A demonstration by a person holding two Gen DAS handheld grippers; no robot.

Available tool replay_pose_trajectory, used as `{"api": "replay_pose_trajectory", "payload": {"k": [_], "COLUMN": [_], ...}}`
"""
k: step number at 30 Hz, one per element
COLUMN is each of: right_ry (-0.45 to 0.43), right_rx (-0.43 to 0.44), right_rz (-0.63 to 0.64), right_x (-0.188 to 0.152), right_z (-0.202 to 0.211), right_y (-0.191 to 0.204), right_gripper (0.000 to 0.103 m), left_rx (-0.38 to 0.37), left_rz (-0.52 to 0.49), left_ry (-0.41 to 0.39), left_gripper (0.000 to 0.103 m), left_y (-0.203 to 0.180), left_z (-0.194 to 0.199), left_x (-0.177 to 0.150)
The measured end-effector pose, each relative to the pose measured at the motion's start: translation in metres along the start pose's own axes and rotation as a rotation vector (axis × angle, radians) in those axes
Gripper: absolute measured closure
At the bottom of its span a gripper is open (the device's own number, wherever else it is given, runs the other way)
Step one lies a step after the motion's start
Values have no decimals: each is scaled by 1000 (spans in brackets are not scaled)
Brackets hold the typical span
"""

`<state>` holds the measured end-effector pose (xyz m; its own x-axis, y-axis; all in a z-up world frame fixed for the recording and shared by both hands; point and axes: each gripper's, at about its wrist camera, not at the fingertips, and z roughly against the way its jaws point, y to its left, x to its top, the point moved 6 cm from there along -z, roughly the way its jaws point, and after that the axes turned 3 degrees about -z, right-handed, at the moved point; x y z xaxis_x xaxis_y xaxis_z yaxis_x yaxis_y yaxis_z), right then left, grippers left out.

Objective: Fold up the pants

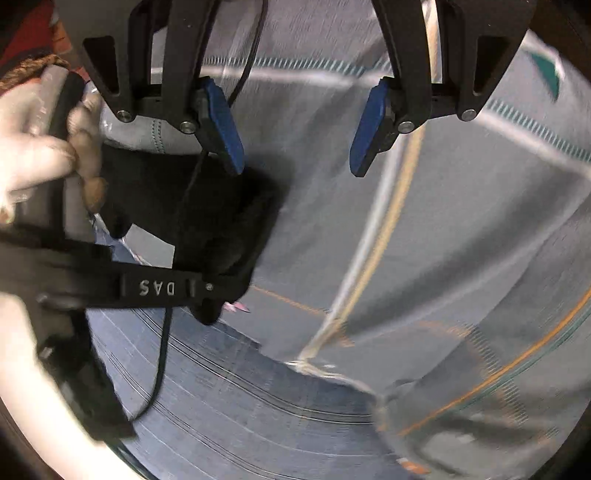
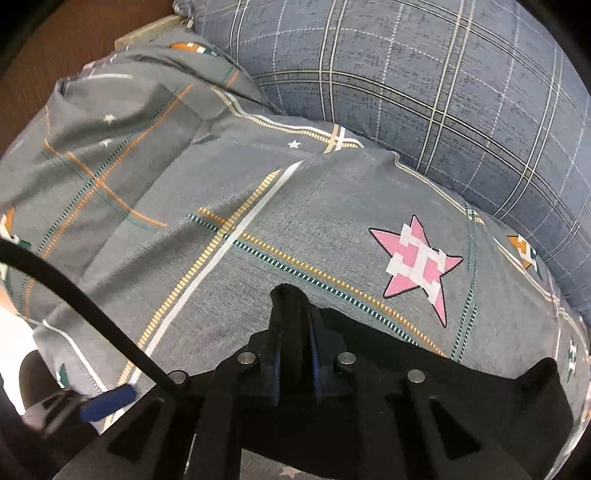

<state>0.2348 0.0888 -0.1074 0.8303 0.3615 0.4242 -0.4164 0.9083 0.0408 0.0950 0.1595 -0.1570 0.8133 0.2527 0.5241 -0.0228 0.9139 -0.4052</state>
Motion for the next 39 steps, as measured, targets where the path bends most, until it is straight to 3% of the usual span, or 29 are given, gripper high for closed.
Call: {"api": "replay_pose_trajectory", "payload": {"k": [3, 4, 5, 6, 10, 16, 22, 27, 31, 33, 35, 39], "right_ry": [-3, 0, 2, -1, -23, -85, -150, -175, -165, -169, -219, -329], "right_rx": [26, 39, 47, 53, 77, 144, 173, 165, 153, 145, 156, 151], "right_rz": [-21, -28, -35, -41, -63, -152, -303, -448, -598, -660, -729, -772], "right_x": [-1, -2, -3, -4, -5, -9, -32, -68, -101, -116, -131, -146], "right_z": [4, 4, 4, 5, 12, 39, 71, 77, 62, 60, 72, 112], "right_y": [-5, -5, -6, -8, -15, -51, -125, -199, -256, -278, -300, -321], "right_gripper": [90, 91, 91, 91, 92, 92, 92, 92, 84, 73, 60, 56], "left_rx": [23, 26, 0, -47, -55, -146, -170, -193, -128, -101, -139, -205], "left_rz": [-38, -51, -67, -75, -98, -114, -243, -332, -424, -446, -438, -402], "left_ry": [11, 6, 8, 35, 21, 26, 49, 107, 150, 174, 177, 168], "left_gripper": [44, 53, 82, 94, 93, 93, 93, 93, 84, 84, 71, 58], "left_y": [-9, -11, -17, -24, -37, -83, -164, -231, -262, -265, -264, -250], "left_z": [-21, -24, -26, -29, -21, -9, -22, -59, -99, -106, -97, -65], "left_x": [10, 15, 18, 19, 24, 32, 29, 18, 1, -7, -8, -9]}}
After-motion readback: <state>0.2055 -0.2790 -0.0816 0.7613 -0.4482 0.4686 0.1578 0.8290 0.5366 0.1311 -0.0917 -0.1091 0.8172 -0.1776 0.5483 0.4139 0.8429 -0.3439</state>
